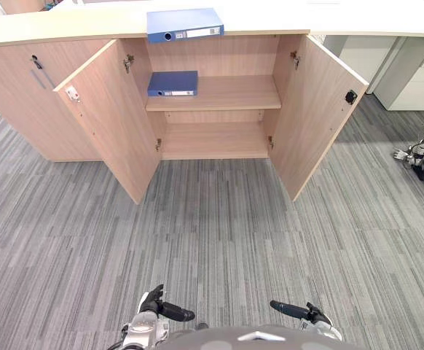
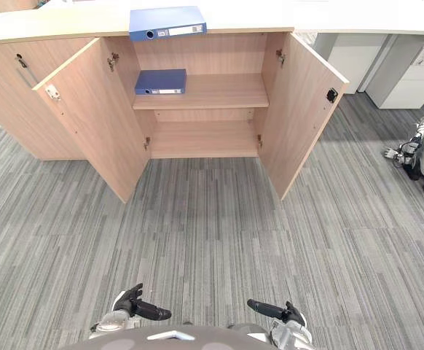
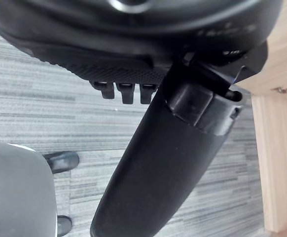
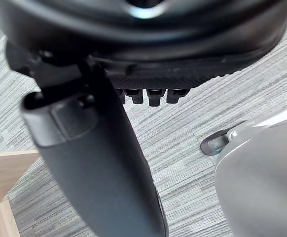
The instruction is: Walk over to the cabinet, pick up the folder, carry it to the office cabinet, place the folder inside the office cabinet, then close the office cabinet door
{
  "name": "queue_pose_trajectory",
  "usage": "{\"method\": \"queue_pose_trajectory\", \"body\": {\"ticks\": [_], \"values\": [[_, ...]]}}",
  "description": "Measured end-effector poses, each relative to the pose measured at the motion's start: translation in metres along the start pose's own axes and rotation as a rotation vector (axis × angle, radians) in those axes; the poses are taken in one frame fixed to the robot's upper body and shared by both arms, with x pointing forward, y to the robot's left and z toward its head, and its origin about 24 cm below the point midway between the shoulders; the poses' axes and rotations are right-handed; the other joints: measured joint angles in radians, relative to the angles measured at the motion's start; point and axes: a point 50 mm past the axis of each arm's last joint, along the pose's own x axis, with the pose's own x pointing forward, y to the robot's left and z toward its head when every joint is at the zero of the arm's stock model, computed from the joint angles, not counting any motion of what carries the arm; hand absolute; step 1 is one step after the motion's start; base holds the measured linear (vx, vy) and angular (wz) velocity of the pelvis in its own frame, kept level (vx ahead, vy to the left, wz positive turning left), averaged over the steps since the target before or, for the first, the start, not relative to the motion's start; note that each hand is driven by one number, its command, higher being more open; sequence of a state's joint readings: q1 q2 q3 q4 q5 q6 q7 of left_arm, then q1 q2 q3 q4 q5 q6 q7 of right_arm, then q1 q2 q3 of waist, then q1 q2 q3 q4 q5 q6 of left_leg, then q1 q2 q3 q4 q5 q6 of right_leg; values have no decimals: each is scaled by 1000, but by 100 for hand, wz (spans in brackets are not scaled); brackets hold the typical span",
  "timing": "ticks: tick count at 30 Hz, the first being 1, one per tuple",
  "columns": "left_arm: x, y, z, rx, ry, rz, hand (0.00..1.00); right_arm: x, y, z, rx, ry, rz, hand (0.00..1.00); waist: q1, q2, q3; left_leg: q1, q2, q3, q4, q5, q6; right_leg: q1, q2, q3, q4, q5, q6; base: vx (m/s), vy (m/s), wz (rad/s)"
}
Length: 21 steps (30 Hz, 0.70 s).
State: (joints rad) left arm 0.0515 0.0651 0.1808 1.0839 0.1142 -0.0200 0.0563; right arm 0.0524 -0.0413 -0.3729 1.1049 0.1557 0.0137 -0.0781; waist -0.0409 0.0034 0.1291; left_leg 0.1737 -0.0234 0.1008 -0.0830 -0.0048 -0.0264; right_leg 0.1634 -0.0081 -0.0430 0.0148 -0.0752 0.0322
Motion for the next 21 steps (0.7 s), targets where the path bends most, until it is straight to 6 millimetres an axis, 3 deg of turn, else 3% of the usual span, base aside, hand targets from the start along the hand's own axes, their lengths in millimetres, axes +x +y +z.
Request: {"method": "queue_pose_trajectory", "body": {"ticks": [21], "values": [[-2, 2, -11, -185, 44, 52, 100, -1, -3, -5, 5, 19, -41, 100, 1, -3, -11, 3, 0, -10, -3, 3, 4, 14, 0, -16, -14, 0, 0, -16, -11, 1]]}}
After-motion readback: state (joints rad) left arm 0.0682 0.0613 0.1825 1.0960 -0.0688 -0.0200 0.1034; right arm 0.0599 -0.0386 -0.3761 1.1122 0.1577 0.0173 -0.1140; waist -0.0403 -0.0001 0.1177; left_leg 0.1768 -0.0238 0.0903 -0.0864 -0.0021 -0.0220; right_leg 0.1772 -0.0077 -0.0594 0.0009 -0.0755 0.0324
